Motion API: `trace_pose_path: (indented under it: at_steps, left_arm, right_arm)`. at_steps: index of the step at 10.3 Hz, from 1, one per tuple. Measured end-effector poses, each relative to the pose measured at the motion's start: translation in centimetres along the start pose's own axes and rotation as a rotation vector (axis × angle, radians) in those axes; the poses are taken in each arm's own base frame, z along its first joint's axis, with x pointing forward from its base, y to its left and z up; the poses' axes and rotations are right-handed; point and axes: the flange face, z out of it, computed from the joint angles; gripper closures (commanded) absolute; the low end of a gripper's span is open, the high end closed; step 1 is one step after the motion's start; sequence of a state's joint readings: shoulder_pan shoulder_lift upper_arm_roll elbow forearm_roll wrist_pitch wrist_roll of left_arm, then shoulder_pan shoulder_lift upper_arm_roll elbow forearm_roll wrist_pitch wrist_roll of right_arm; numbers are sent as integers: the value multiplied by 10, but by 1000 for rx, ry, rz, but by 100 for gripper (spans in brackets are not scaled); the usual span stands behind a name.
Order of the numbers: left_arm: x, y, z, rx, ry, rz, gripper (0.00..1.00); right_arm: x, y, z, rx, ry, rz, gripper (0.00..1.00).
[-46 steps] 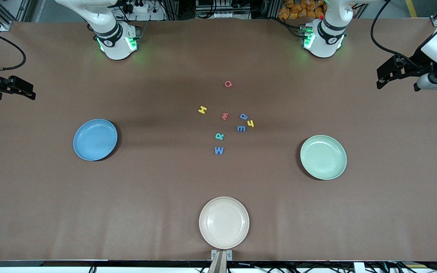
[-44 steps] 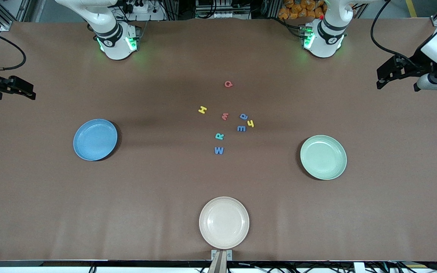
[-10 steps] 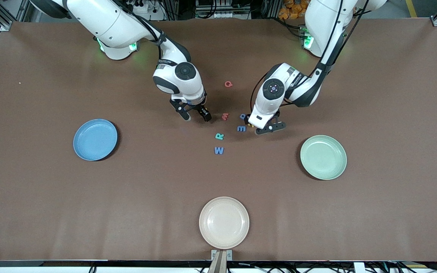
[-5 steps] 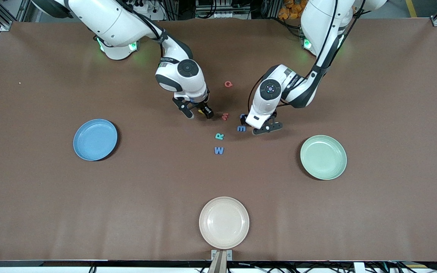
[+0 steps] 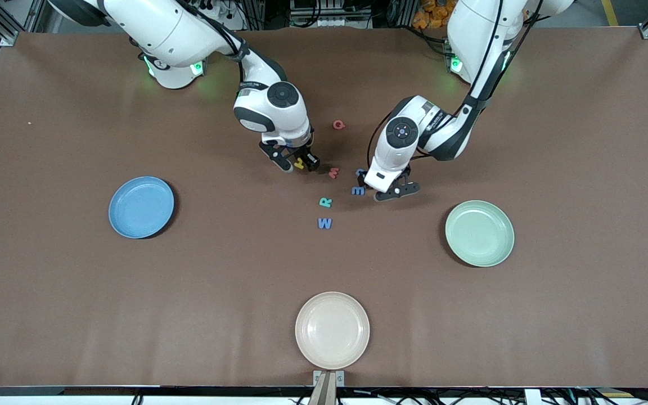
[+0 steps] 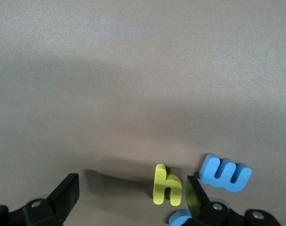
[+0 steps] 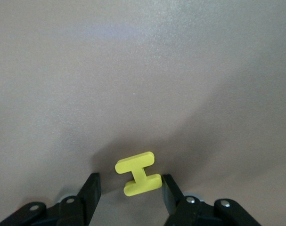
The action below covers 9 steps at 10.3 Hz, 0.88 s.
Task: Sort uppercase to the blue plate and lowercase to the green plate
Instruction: 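Close the right gripper on yellow H while the left gripper grasps h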
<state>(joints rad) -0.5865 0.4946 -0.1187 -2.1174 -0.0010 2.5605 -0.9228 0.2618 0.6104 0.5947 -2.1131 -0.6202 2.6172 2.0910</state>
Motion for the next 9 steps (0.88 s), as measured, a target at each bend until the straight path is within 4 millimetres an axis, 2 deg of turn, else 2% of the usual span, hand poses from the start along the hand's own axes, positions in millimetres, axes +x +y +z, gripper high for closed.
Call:
trace_pose_path:
  at_steps: [3, 5, 7, 9]
  left_arm:
    - [-1, 0, 0, 1, -1, 1, 0]
    - [-1, 0, 3, 4, -3, 2, 0]
    - [-2, 1, 3, 4, -4, 4, 0]
    - [-7, 7, 5, 4, -4, 17, 0]
  right_arm:
    - [2, 0, 0, 8, 12, -21, 43]
    - [6, 0, 0, 9, 17, -25, 52]
    - [13, 0, -2, 11, 22, -28, 68]
    - [14, 0, -4, 13, 27, -33, 78]
